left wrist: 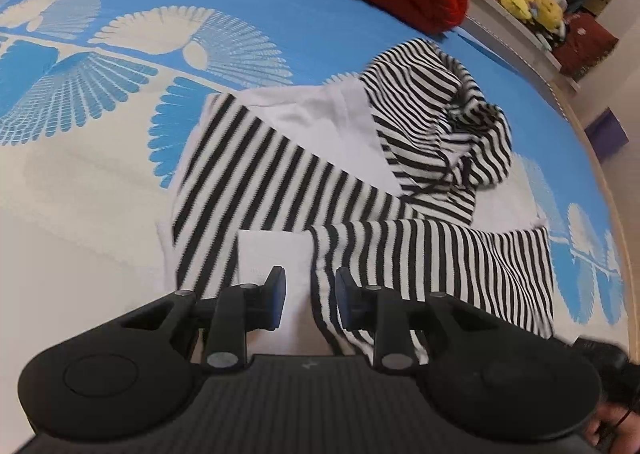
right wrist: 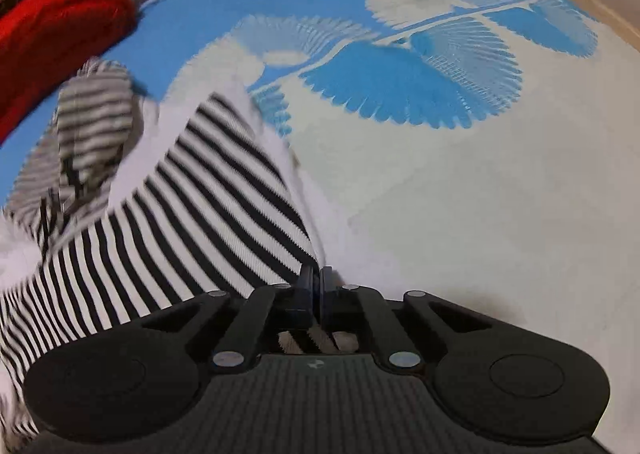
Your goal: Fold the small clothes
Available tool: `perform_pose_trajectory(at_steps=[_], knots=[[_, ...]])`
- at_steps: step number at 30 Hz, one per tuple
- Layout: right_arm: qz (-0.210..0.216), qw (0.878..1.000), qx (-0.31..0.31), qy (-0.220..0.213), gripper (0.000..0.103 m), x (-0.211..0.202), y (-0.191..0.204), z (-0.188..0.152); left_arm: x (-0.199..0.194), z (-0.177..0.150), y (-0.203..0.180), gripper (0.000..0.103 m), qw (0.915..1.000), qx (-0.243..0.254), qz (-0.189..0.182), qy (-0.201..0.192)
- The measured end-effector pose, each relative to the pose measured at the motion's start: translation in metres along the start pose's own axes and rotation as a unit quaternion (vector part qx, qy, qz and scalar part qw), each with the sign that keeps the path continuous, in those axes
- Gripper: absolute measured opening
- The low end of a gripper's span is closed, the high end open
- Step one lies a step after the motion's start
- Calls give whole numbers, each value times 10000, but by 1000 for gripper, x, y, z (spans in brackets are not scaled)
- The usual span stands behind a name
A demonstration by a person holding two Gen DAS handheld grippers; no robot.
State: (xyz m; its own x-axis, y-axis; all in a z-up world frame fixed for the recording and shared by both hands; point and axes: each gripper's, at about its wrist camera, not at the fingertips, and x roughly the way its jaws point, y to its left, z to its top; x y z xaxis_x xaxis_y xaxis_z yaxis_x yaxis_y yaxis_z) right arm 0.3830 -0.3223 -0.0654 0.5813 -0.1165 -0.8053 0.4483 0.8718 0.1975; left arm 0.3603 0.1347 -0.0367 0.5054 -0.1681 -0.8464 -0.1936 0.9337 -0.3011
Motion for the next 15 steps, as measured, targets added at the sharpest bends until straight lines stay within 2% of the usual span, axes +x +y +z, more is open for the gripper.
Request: perform_pose_trajectory(at_steps=[3,7,8,10,12,13,14,15], knots=[[-184,9990,58,-394,1,-14,-2,6,2,-3,-7,30,9997,197,-135,96],[-214,9990,377,79,4,-1,-12,5,9,-7,-11,30,9990,283,-221,258],[-207,9990,398,39,10,-3,-11,4,11,-8,-10,30,9989,263,-216,318],[-131,9995,222,-155,13,-11,-2,4,16,-10,-9,30,9986,215,-197,440],[252,9993,-56,-272,25,-20,10,5,19,-11,-7,30,9984,175,-170,515],[444,9986,-166,-253,37,-21,16,5,19,-12,-6,30,9983,162,-156,528],[628,9975,-250,-210,45,-22,22,4,18,-12,-5,30,9985,134,-137,511],[840,9958,-341,-113,46,-22,27,2,18,-11,-4,30,9987,101,-116,480]])
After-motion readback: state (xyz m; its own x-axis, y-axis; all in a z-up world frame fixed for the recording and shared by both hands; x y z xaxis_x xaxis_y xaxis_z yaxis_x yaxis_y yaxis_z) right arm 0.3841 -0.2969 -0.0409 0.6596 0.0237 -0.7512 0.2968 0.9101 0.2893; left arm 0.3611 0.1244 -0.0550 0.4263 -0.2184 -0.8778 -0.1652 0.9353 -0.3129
